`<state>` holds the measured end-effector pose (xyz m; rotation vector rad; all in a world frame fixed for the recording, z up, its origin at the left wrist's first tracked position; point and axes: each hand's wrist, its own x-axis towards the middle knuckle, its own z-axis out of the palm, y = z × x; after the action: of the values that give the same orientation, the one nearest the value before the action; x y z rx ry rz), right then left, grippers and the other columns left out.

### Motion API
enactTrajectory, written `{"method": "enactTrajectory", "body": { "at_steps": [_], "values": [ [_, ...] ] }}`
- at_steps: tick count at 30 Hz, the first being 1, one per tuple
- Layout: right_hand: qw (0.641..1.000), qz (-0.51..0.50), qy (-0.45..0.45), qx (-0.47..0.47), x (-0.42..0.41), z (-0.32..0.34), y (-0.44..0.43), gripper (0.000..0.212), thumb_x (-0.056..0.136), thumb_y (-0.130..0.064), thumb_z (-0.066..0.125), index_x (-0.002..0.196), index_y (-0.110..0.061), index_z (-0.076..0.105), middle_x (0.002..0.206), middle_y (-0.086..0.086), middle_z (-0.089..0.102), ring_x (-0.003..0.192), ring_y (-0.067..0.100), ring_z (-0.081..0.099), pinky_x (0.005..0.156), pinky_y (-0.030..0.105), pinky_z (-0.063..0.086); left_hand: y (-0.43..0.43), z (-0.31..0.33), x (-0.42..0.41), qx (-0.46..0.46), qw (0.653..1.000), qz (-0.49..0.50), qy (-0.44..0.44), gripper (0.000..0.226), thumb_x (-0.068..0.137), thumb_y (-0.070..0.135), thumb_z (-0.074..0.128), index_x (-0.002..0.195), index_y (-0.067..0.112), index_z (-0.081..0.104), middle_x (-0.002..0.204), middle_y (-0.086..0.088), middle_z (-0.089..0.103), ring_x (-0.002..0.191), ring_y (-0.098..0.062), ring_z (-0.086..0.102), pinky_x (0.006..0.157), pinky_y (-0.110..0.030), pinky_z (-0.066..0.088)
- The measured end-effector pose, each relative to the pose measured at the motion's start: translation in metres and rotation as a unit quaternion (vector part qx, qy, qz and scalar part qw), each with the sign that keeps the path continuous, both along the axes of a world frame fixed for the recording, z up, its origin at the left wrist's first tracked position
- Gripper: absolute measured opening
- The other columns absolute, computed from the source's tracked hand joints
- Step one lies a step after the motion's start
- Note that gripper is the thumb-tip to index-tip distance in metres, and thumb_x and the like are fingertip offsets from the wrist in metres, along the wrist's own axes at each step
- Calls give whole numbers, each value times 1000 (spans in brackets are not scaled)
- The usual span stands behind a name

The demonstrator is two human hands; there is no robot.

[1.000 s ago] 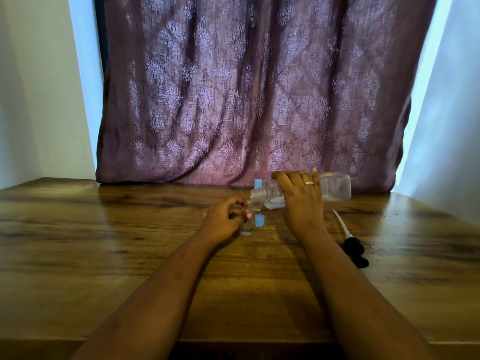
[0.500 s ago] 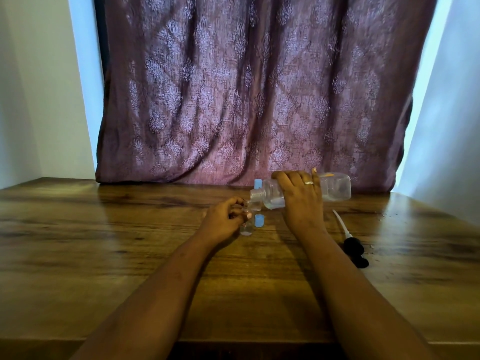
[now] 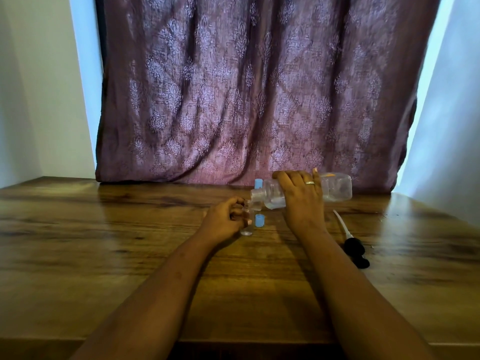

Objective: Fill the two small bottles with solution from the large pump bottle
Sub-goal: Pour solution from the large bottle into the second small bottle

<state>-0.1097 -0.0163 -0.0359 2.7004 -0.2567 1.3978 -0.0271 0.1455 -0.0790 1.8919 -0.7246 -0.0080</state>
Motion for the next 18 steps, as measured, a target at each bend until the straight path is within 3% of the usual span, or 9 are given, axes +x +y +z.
{"method": "enactTrajectory", "body": {
  "at_steps": [3, 5, 9, 14, 18],
  "values": [
    [1000, -2, 2, -2, 1, -1, -1, 48, 69, -3, 55, 114, -19, 57, 110, 7, 63, 108, 32, 53, 110, 48, 19, 0, 2, -2, 20, 1000, 0, -1, 45, 63, 37, 76, 92, 66, 58, 107, 12, 76, 109, -20, 70, 106, -64, 47],
    [1000, -3, 1, -2, 0, 0, -1, 47, 70, -5, 49, 114, -20, 57, 111, 6, 62, 108, 31, 52, 111, 47, 19, -1, 1, -1, 25, 1000, -3, 0, 49, 58, 41, 74, 91, 72, 55, 111, 12, 75, 111, -20, 69, 106, -63, 46],
    [1000, -5, 1, -4, -2, 1, 0, 54, 68, -11, 32, 115, -20, 56, 111, 6, 62, 109, 31, 51, 111, 47, 17, -1, -1, 2, 25, 1000, -6, -1, 49, 56, 44, 73, 93, 69, 55, 112, 10, 76, 110, -21, 70, 104, -64, 48],
    [1000, -6, -1, -6, -2, 1, 0, 50, 69, -10, 36, 114, -19, 57, 110, 6, 62, 108, 32, 52, 111, 46, 17, -1, -1, 1, 23, 1000, -4, 2, 50, 56, 43, 73, 99, 62, 56, 111, 10, 76, 109, -22, 71, 104, -64, 48],
    [1000, -5, -10, -11, -1, -1, -1, 50, 69, -11, 34, 113, -19, 58, 107, 6, 63, 106, 31, 53, 110, 47, 20, -1, -2, 1, 20, 1000, -7, 12, 50, 56, 40, 75, 93, 69, 56, 112, 11, 76, 110, -22, 70, 107, -62, 47]
  ]
}}
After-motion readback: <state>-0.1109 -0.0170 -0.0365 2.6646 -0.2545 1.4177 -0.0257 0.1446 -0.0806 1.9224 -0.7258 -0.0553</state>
